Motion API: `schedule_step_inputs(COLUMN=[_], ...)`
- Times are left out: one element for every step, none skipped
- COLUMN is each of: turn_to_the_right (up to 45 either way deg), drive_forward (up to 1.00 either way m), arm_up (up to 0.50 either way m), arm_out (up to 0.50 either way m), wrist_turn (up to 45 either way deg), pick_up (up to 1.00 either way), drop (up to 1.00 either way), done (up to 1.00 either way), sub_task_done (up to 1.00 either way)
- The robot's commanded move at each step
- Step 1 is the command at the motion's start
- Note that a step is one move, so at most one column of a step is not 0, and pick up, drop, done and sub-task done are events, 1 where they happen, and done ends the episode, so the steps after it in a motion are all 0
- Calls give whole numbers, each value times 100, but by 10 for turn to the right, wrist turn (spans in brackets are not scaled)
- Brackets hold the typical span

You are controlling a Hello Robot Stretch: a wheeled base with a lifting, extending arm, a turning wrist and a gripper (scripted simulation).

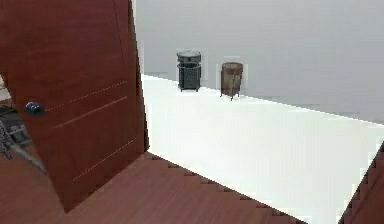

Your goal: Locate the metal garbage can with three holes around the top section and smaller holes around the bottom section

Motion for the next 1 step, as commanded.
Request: schedule_step_inputs(turn_to_the_right=[0], drive_forward=[100], arm_up=[0], arm_out=[0], wrist_turn=[0], pick_up=[0], drop=[0], done=[0], sub_task_done=[0])
